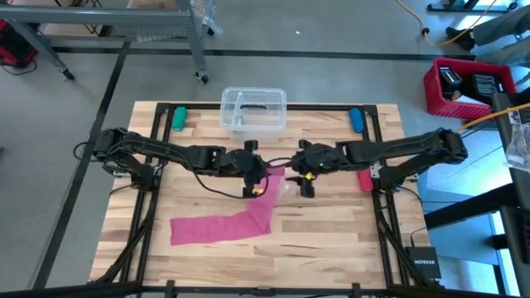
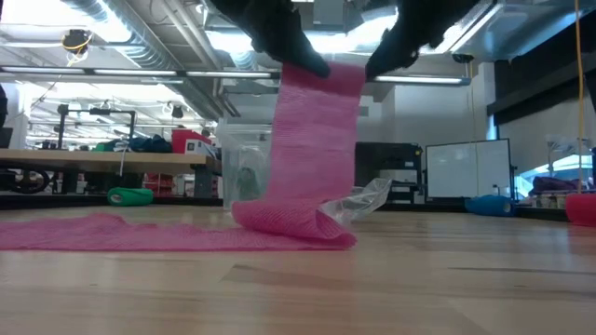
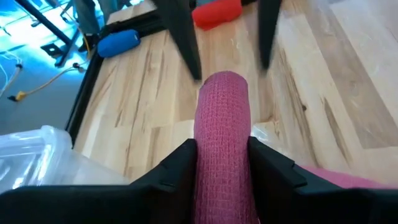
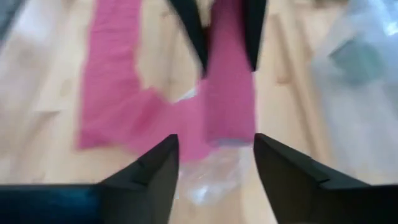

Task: Roll bandage
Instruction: Roll the pink bandage

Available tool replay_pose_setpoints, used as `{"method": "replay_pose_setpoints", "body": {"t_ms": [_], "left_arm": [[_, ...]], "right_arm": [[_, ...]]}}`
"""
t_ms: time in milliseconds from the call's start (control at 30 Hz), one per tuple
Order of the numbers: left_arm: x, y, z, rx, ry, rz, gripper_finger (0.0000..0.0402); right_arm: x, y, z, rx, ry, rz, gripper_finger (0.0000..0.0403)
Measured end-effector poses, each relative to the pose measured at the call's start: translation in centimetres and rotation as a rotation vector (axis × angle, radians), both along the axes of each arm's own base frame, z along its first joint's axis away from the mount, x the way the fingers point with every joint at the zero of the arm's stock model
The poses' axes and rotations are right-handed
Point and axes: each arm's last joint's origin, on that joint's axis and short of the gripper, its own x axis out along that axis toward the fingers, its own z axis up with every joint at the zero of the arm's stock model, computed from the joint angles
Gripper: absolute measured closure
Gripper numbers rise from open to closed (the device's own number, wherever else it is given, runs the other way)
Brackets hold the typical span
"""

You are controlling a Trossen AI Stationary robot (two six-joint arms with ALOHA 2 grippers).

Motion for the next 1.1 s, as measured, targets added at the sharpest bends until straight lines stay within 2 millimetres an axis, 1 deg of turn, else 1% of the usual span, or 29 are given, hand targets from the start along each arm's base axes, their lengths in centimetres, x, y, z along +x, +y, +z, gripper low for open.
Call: {"method": "replay_pose_setpoints", "body": {"t_ms": [100, 167, 267, 400, 500, 633, 733, 833, 967, 1100], "left_arm": [[0.0, -0.4, 0.1, 0.007, -0.003, -0.027, 0.029], [0.1, -0.7, 0.1, -0.002, -0.01, -0.069, 0.0287], [0.5, -1.2, 0.4, 0.014, -0.056, -0.124, 0.0285], [1.7, -1.2, 0.1, 0.055, -0.132, -0.196, 0.0289], [3.2, -1.0, -0.7, 0.072, -0.193, -0.259, 0.029], [5.2, -0.8, -2.3, 0.06, -0.295, -0.349, 0.0288], [6.6, -0.9, -4.0, 0.021, -0.318, -0.44, 0.0289], [7.9, -1.3, -6.1, 0.007, -0.272, -0.496, 0.029], [8.7, -1.9, -9.3, 0.021, -0.189, -0.529, 0.0286], [9.0, -2.3, -11.2, 0.032, -0.153, -0.548, 0.0283]], "right_arm": [[-1.6, 0.0, 1.4, 0.036, 0.094, 0.016, 0.0157], [-2.7, -0.1, 1.8, 0.053, 0.159, -0.005, 0.0142], [-4.5, 0.3, 2.0, 0.06, 0.223, -0.044, 0.0131], [-6.7, 1.9, 1.8, 0.027, 0.221, -0.071, 0.0132], [-8.4, 3.2, 1.3, -0.003, 0.17, -0.106, 0.0137], [-10.2, 4.5, 0.1, -0.002, 0.132, -0.149, 0.0138], [-10.9, 5.2, -1.1, -0.015, 0.124, -0.185, 0.0139], [-11.3, 5.6, -2.9, -0.037, 0.131, -0.213, 0.0139], [-11.2, 5.9, -5.8, -0.007, 0.095, -0.218, 0.0139], [-10.9, 6.0, -8.3, 0.04, 0.007, -0.219, 0.0139]]}}
